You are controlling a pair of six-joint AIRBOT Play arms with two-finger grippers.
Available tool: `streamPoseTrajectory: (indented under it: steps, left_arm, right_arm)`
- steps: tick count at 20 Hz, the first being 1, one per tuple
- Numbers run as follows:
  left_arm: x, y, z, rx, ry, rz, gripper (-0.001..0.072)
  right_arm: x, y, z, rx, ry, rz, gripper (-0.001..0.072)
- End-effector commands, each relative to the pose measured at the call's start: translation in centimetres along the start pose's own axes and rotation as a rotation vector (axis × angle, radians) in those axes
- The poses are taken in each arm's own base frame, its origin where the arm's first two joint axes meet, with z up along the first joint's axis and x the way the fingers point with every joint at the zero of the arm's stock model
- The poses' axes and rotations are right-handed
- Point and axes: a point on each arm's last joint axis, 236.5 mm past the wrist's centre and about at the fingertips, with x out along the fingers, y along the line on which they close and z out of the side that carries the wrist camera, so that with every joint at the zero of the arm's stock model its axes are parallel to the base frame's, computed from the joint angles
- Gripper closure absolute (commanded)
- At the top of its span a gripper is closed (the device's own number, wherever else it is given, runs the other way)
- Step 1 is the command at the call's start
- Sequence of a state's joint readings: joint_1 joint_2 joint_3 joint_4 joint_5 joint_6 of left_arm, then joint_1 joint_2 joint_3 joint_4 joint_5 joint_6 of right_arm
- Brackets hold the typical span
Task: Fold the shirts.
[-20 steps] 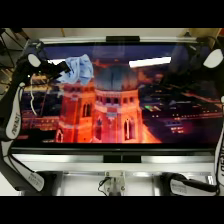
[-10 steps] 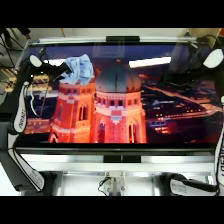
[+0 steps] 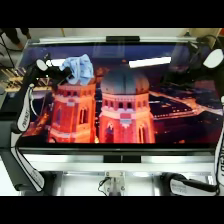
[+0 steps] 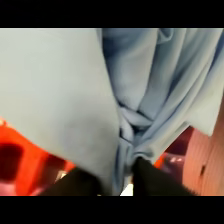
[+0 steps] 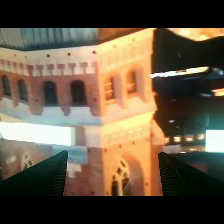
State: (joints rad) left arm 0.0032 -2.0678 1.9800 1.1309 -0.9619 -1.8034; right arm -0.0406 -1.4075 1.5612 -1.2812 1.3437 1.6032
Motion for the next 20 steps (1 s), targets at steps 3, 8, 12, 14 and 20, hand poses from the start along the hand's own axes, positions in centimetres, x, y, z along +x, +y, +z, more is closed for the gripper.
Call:
streamPoseTrajectory:
  steps: [3, 8, 12, 14, 20]
  left_arm:
    - [-4.4, -7.8, 3.4, 0.091, -0.148, -0.207, 0.0669]
    - [-24.2, -24.3, -1.4, 0.632, -0.355, -0.401, 0.0668]
    - [-37.8, -31.4, -12.0, 0.881, -0.392, -0.554, 0.0668]
    - [-39.2, -30.5, -15.5, 0.893, -0.330, -0.507, 0.0668]
    - [-25.5, -21.4, -24.8, 0.816, 0.092, -0.187, 0.0666]
  right_arm:
    - [-0.6, 0.6, -0.5, -0.007, 0.013, 0.016, 0.0071]
    - [-7.4, 2.4, 0.7, -0.101, -0.177, 0.018, 0.0071]
    - [-14.8, 3.8, -1.5, -0.153, -0.299, 0.003, 0.0071]
    - [-17.5, 3.9, -4.0, -0.174, -0.301, -0.017, 0.0071]
    - [-13.2, 1.9, -11.6, -0.147, -0.006, -0.035, 0.0070]
